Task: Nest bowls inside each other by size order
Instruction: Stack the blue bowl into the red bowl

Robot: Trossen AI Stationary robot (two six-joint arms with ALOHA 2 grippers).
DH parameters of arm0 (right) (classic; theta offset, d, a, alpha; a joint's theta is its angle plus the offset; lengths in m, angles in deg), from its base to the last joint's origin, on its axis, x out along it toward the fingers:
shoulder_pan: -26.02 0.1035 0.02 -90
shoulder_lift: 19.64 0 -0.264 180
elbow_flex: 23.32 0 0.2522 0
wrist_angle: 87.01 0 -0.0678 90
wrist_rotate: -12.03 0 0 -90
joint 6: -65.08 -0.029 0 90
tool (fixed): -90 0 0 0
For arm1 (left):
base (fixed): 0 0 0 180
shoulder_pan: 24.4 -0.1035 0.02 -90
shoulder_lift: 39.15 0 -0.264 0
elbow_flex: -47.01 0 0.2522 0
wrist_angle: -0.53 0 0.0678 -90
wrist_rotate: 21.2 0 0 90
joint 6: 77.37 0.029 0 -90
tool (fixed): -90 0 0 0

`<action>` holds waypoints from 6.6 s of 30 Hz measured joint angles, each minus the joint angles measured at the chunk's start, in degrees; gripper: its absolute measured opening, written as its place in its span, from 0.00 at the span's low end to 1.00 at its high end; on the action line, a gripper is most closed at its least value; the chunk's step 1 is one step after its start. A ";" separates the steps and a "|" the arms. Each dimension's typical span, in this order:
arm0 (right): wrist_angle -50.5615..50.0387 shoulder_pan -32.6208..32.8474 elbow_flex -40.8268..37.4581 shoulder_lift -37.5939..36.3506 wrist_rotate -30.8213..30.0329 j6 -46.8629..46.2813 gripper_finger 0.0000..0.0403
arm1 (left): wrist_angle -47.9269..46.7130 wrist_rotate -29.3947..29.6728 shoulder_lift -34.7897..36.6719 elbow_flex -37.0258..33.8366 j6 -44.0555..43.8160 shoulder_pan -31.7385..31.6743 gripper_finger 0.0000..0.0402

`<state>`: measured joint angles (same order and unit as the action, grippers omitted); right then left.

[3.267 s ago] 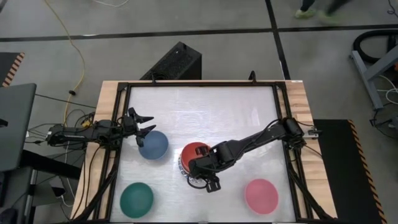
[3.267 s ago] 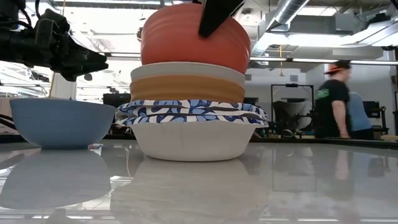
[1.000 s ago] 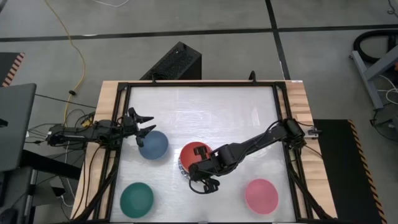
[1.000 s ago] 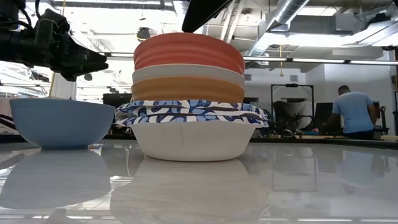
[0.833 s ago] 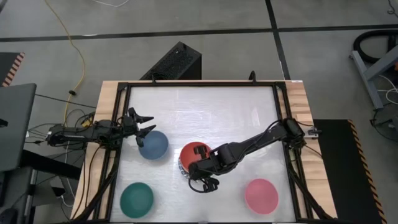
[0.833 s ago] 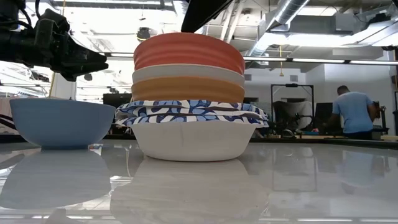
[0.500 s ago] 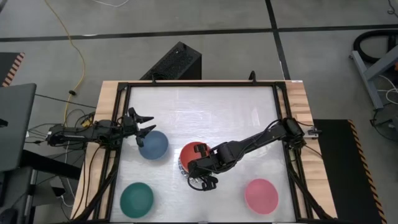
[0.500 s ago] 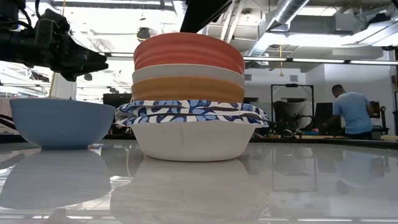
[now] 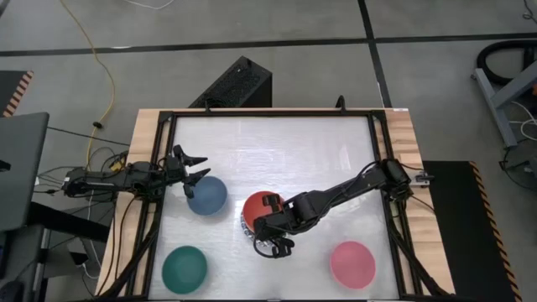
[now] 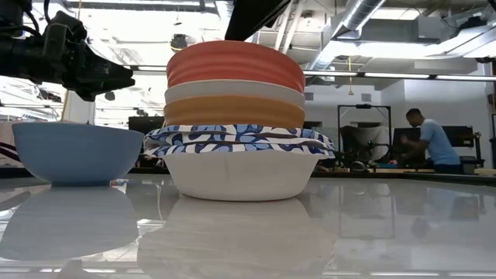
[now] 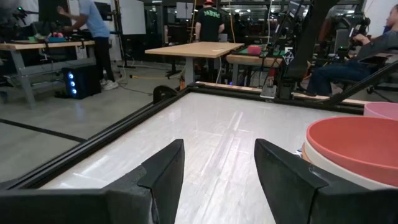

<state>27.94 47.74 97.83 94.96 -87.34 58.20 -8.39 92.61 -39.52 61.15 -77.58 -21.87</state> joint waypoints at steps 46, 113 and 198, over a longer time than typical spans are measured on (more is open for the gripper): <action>9.29 -0.87 5.77 1.90 -9.63 11.03 0.04 | -0.01 0.02 -0.01 -0.01 0.00 0.00 0.46; 36.75 -15.78 11.25 15.69 -7.34 2.23 0.53 | 0.02 0.04 0.02 -0.01 0.00 -0.01 0.46; 25.13 -21.16 16.20 23.23 -7.72 -10.86 0.53 | -0.01 0.09 0.02 -0.02 0.00 -0.01 0.46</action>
<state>53.07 26.57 114.03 118.20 -95.05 47.34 -8.39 92.70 -39.51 61.13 -77.58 -21.87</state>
